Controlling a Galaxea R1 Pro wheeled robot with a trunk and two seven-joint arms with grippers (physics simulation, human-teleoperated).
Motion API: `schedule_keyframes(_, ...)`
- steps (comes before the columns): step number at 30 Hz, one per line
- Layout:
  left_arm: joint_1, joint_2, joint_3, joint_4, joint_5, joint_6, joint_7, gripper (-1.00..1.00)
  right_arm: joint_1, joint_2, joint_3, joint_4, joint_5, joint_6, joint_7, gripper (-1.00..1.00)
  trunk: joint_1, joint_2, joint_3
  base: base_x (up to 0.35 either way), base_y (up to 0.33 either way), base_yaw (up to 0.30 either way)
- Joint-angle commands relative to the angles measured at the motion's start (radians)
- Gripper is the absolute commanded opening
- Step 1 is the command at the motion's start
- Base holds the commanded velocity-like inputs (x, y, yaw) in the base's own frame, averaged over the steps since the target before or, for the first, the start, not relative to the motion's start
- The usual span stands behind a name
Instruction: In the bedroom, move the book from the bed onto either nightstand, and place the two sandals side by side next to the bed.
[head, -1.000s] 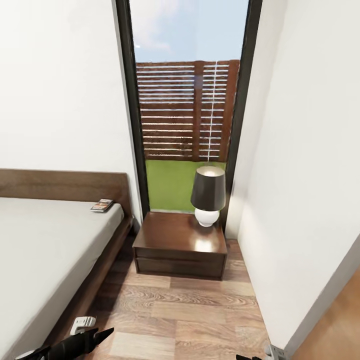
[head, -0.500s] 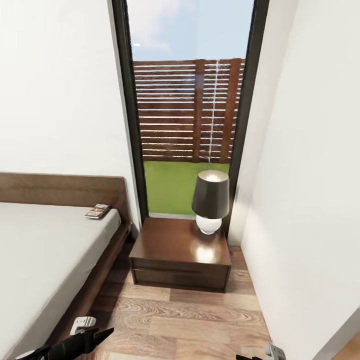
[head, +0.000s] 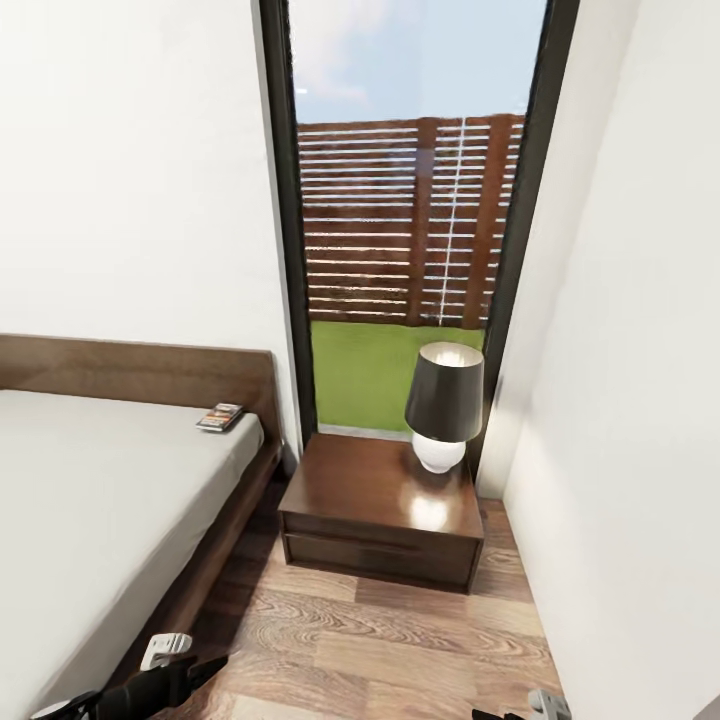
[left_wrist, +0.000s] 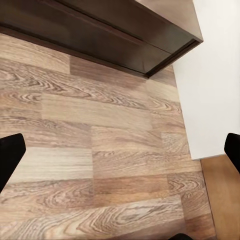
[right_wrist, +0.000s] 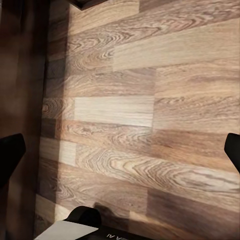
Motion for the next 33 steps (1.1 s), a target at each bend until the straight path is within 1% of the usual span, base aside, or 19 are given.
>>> schedule_keyframes(1, -0.001, 0.000, 0.009, 0.000, -0.011, -0.003, -0.004, 1.00, -0.001, 0.000, -0.008, -0.002, 0.003, 0.009, 0.006, 1.00, 0.000, -0.001, -0.001, 0.000, 0.000, 0.022)
schedule_keyframes(6, -0.001, 0.000, 0.009, -0.001, -0.011, -0.003, -0.004, 1.00, -0.001, 0.000, -0.008, -0.002, 0.003, 0.009, 0.006, 1.00, 0.000, -0.001, -0.001, 0.037, 0.000, 0.060)
schedule_keyframes(11, -0.001, 0.000, 0.009, 0.000, -0.011, -0.003, -0.004, 1.00, -0.001, 0.000, -0.008, -0.002, 0.003, 0.009, 0.006, 1.00, 0.000, -0.001, -0.001, 0.245, 0.000, 0.191)
schedule_keyframes(15, -0.001, 0.000, 0.009, 0.000, -0.011, -0.003, -0.004, 1.00, -0.001, 0.000, -0.008, -0.002, 0.003, 0.009, 0.006, 1.00, 0.000, -0.001, -0.001, 0.306, 0.000, 0.083)
schedule_keyframes(26, -0.001, 0.000, 0.009, 0.000, -0.011, -0.003, -0.004, 1.00, -0.001, 0.000, -0.008, -0.002, 0.003, 0.009, 0.007, 1.00, 0.000, -0.001, -0.001, 0.322, 0.000, 0.001)
schedule_keyframes(33, -0.001, 0.000, 0.009, -0.001, -0.011, -0.002, -0.004, 1.00, -0.001, 0.000, -0.008, -0.002, 0.003, 0.009, 0.007, 1.00, 0.000, -0.001, -0.001, 0.316, 0.020, -0.147)
